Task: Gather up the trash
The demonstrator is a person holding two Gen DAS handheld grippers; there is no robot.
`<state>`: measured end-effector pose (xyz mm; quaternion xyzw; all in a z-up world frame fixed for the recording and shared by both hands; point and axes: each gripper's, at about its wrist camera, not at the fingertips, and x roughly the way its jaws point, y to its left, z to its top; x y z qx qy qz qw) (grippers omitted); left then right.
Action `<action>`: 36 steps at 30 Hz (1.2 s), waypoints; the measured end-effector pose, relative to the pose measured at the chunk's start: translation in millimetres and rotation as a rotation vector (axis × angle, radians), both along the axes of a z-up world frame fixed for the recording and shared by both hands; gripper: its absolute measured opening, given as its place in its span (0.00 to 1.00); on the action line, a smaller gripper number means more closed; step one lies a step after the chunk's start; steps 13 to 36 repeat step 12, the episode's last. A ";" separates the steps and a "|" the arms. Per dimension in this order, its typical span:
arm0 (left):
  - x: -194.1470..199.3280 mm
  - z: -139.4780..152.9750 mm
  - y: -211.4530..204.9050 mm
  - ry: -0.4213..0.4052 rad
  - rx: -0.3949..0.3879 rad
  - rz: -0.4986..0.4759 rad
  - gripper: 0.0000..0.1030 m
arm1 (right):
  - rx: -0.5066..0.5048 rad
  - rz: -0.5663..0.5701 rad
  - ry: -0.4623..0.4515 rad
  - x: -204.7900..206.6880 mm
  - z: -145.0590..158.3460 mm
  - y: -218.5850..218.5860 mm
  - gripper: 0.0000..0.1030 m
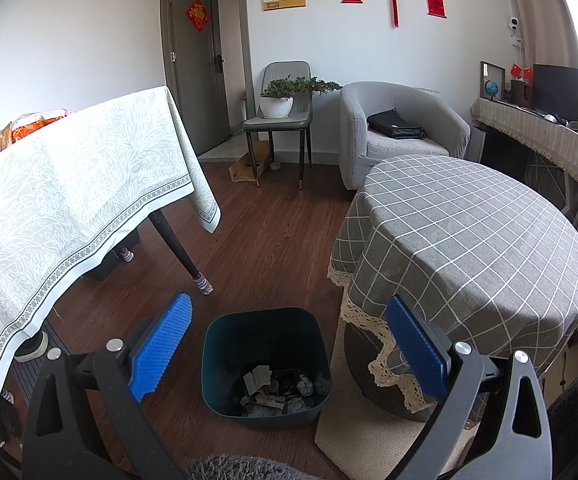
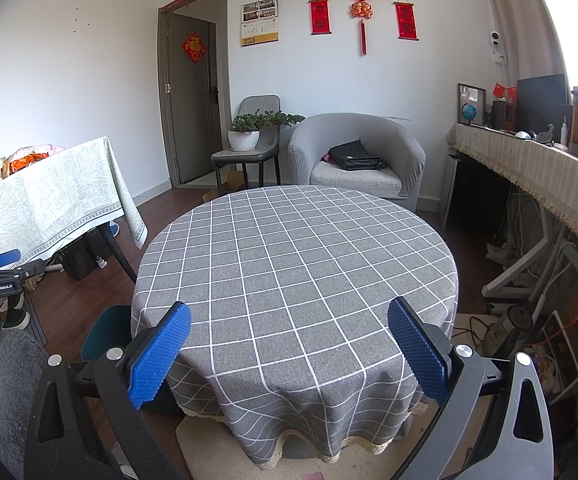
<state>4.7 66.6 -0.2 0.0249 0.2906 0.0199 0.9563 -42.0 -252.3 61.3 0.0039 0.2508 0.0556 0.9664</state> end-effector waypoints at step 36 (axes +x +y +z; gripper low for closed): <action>0.8 -0.2 1.9 0.007 -0.002 0.007 0.97 | 0.001 -0.001 0.000 -0.4 0.2 0.4 0.97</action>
